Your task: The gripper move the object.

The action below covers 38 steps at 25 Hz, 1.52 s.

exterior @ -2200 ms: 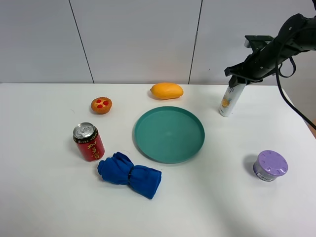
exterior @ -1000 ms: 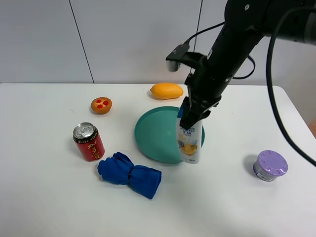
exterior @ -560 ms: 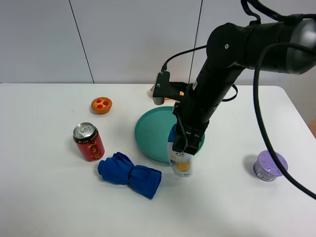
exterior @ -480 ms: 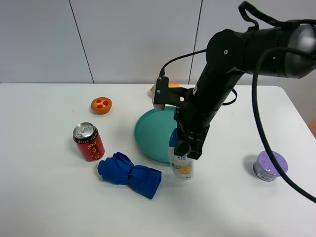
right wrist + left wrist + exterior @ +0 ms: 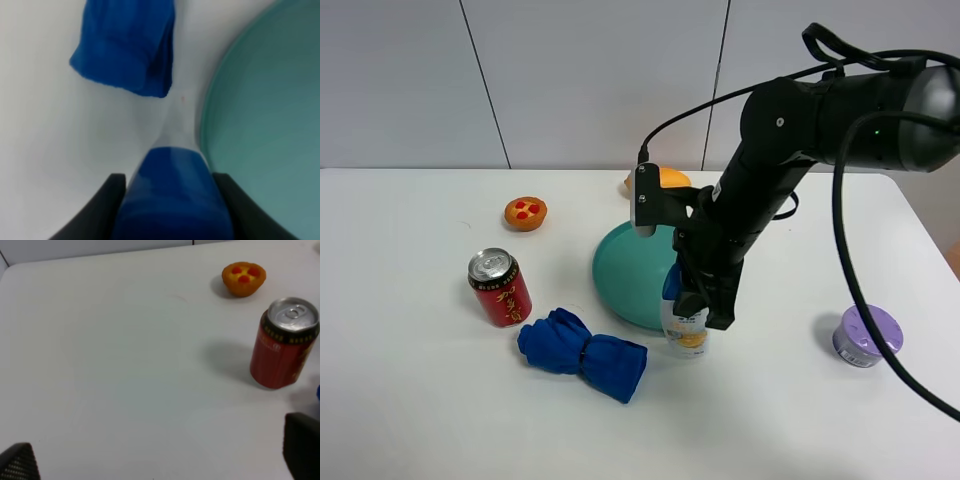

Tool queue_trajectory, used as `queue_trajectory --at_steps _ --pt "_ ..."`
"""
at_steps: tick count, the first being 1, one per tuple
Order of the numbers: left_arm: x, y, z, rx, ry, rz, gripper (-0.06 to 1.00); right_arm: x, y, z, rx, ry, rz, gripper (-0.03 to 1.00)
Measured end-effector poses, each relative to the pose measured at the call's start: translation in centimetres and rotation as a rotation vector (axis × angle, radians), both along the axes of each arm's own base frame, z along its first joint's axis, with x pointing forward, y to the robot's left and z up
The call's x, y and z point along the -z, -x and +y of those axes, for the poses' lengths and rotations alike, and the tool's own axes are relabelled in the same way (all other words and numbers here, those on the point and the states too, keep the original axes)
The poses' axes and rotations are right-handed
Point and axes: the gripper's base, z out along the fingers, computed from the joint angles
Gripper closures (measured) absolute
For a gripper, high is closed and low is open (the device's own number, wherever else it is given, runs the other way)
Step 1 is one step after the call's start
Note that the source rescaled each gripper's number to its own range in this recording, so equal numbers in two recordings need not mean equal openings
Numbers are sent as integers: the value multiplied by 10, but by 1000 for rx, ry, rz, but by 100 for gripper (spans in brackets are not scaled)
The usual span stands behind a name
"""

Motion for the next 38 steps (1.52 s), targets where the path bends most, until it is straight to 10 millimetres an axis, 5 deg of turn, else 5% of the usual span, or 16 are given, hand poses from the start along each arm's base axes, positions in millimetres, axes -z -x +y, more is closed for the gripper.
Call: queue_trajectory --at_steps 14,28,33,38 --pt "0 0 0 0 0 0 -6 -1 0 0 -31 -1 -12 94" --pt "0 0 0 0 0 0 -6 -4 3 -1 -3 -6 6 37" --pt "0 0 0 0 0 0 -6 -34 7 -4 77 -90 -87 23" --pt "0 0 0 0 0 0 -6 -83 21 -4 125 -254 -273 19"
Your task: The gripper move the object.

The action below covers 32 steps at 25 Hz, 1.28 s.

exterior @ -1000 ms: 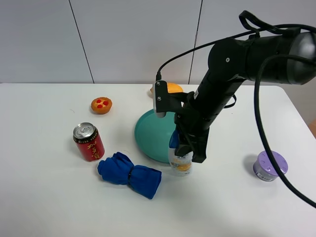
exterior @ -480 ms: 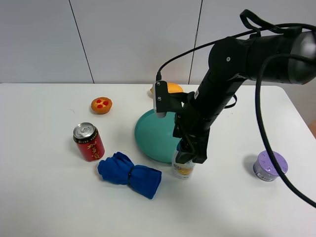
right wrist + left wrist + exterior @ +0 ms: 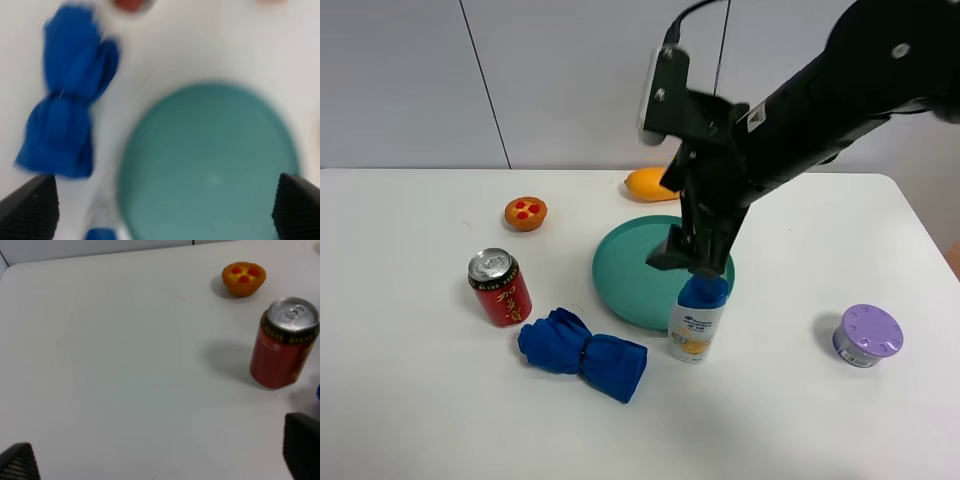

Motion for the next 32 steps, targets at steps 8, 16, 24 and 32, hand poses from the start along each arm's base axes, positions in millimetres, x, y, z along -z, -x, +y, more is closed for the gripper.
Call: queue_trajectory --at_steps 8,16,24,32 --pt "0 0 0 0 0 0 -6 -87 37 -64 174 -188 -241 19" --pt "0 0 0 0 0 0 -6 -133 95 -164 537 -240 -594 8" --pt "0 0 0 0 0 0 -6 -85 167 -200 895 -386 -632 -3" --pt "0 0 0 0 0 0 -6 -25 202 -205 1236 -467 -312 -3"
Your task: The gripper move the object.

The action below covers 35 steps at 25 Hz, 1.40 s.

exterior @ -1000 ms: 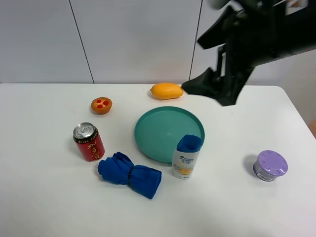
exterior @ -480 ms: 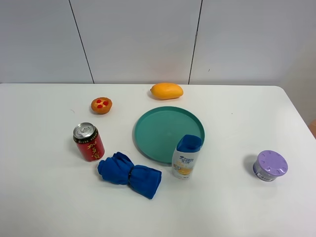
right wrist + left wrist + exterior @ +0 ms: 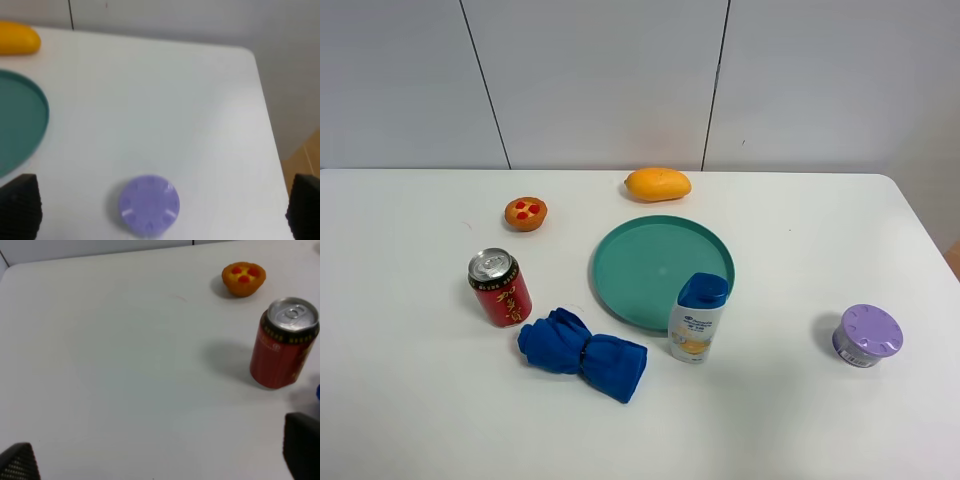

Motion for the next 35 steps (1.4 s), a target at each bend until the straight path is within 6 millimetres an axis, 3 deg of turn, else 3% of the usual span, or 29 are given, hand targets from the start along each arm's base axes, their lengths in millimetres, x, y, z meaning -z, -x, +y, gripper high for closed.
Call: queue_trajectory --at_steps 4,10,35 --pt "0 0 0 0 0 0 -6 19 23 2 24 -6 54 -3" --pt "0 0 0 0 0 0 -6 50 36 5 23 -19 59 -3" --pt "0 0 0 0 0 0 -6 51 40 5 41 -40 21 -3"
